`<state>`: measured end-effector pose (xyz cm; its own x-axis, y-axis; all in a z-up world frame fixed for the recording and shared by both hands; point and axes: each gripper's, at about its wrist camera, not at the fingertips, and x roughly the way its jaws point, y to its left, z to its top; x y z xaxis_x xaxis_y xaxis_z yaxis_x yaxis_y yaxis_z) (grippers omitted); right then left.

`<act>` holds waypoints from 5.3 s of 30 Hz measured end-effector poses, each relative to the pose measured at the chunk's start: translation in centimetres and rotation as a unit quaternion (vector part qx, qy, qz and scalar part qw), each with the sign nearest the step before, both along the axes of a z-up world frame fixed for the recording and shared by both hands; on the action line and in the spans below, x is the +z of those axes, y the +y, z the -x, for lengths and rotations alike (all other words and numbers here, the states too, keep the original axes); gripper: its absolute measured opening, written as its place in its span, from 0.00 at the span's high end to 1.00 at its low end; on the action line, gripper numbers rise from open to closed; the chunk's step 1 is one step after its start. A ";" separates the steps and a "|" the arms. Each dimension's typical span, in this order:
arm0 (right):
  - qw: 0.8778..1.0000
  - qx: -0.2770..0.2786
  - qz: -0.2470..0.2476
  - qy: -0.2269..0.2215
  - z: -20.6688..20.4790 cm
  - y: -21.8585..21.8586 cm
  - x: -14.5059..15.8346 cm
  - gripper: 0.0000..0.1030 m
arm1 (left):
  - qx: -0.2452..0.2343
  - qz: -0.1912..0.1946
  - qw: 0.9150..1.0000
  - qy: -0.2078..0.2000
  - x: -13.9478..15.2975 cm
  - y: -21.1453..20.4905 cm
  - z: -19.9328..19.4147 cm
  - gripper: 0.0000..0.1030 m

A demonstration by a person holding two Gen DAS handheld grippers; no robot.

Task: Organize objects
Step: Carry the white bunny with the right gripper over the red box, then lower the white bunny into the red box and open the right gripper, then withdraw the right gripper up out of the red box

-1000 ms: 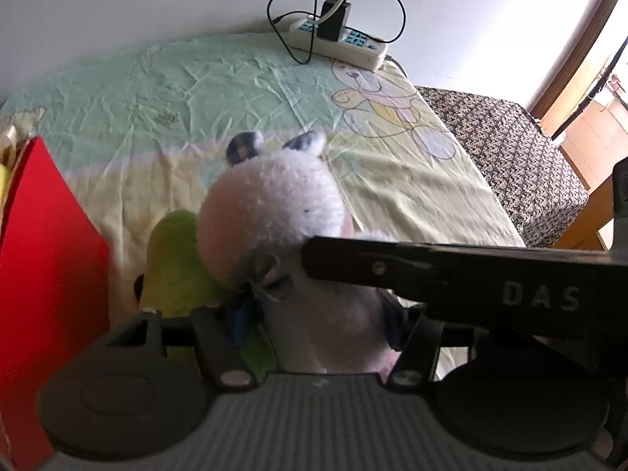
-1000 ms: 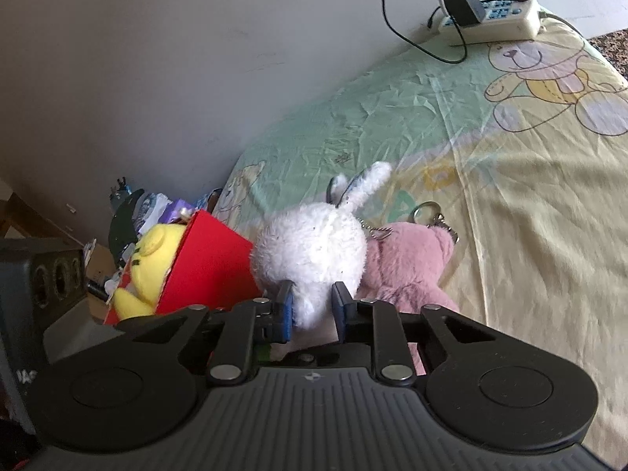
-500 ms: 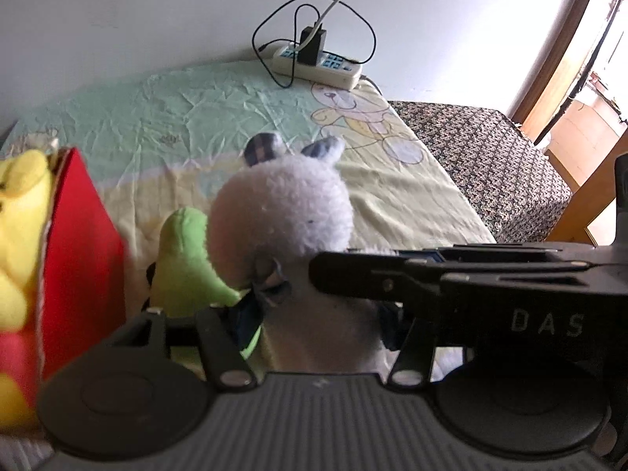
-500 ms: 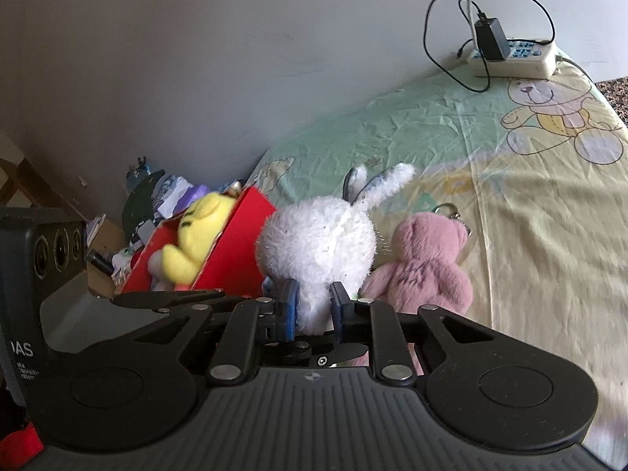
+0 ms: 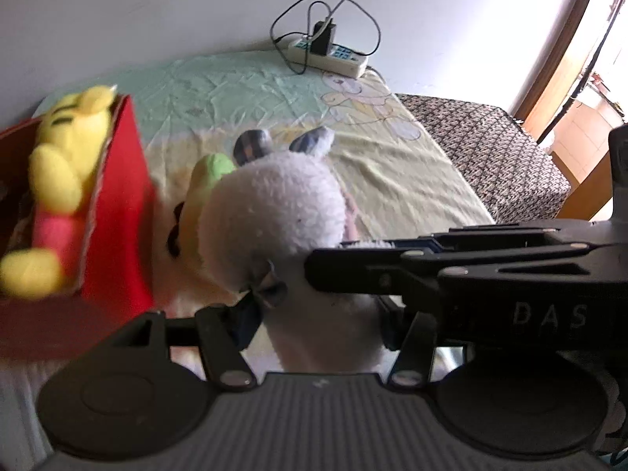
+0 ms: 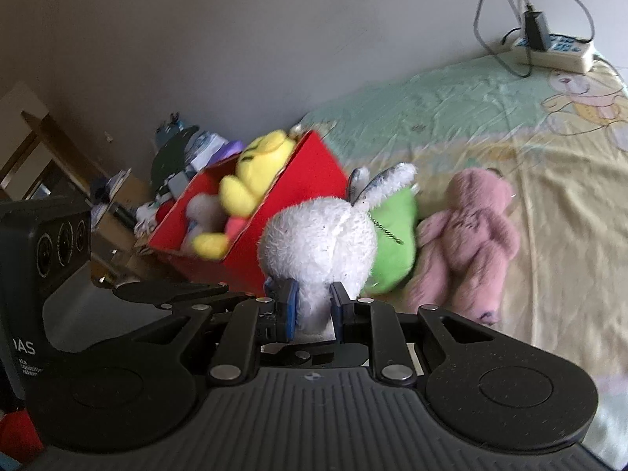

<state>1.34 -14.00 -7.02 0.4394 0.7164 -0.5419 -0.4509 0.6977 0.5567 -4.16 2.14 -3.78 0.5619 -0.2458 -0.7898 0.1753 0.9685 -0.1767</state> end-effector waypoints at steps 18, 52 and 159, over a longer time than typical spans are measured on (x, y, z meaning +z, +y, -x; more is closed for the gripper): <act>0.987 0.157 -0.021 0.005 2.9 9.3 1.6 0.81 | 0.106 -0.023 0.994 -0.008 2.3 7.2 9.0 0.45; 0.996 0.004 -0.019 -0.088 -2.2 21.6 4.1 0.81 | 0.019 -0.031 0.994 -0.103 5.7 23.8 2.4 0.45; 0.991 -0.121 0.037 -0.047 -3.0 19.5 -0.6 0.93 | 0.006 -0.078 0.997 0.008 -0.1 22.8 -3.4 0.21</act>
<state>4.30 5.50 -7.61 0.6454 0.5438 -0.5365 -0.3127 0.8288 0.4640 -0.71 24.95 -3.90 0.5506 -0.1132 -0.8270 0.1628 0.9863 -0.0266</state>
